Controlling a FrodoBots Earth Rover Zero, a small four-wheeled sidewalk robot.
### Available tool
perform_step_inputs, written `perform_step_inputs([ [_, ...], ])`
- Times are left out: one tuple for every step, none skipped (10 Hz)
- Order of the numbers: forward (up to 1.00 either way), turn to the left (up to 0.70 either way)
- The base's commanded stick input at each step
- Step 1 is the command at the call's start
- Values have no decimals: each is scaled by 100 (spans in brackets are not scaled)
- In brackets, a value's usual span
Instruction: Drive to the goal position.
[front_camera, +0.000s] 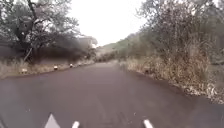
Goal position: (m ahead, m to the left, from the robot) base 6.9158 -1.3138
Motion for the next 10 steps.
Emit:
perform_step_inputs([
  [50,0],
  [50,0],
  [50,0],
  [50,0],
  [50,0],
  [50,0],
  [50,0],
  [50,-30],
  [50,-50],
  [50,-50],
])
